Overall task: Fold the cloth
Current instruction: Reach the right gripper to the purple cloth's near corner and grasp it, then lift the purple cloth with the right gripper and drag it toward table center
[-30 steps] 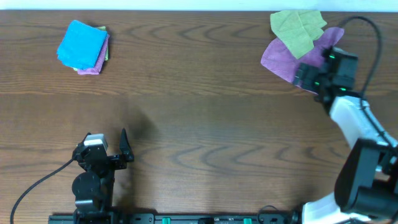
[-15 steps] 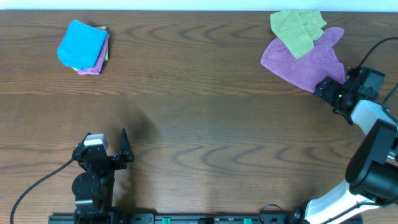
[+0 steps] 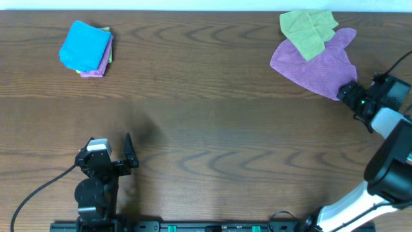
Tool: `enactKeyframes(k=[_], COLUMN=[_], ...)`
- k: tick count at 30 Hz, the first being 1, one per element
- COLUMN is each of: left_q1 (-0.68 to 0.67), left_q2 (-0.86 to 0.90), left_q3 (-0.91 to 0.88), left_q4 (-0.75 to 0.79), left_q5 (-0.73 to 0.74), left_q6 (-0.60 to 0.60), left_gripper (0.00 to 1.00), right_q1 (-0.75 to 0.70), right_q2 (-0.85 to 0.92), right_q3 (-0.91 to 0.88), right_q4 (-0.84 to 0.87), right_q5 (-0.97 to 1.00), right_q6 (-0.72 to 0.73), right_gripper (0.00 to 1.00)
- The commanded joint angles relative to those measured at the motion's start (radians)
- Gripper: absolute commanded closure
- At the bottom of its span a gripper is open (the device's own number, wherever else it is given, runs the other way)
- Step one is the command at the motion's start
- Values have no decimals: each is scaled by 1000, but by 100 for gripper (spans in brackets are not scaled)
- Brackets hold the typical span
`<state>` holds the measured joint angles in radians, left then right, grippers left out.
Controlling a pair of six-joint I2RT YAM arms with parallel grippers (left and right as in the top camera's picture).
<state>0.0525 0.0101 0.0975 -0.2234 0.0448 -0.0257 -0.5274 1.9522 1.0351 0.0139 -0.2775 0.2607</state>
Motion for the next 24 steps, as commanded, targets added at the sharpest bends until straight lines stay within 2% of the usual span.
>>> enactKeyframes(k=[1,3,5,8,9,14,18,24], left_q1=[6,6,6,6,6,6,6,6], left_q2=[-5,-5,-5,-5,-5,-5,-5,-5], left_q3=[-27,-27,-27,-27,-27,-27,-27,-27], left_q4=[-10,-10,-10,-10,-10,-10,-10,-10], left_q5=[-11,-11,-11,-11,-11,-11,-11,-11], left_q6=[7,7,7,7,7,7,7,7], left_gripper=[5,5,5,5,5,5,5,5], right_q1=[-2,-2,-2,-2,-2,0,22,103], right_q2=[34,43,43,43,43,20,-70,-390], right_q3=[12,12,12,13,14,41,51,74], right_q4=[10,21,32,51,51,10,-34,-32], right_q5=[-21,-23,-26,-47,-66,-245,-281,-317], right_q6=[47,61,75,127,138,143,119,105], right_gripper=[18,30,53,96,99,99,99,99])
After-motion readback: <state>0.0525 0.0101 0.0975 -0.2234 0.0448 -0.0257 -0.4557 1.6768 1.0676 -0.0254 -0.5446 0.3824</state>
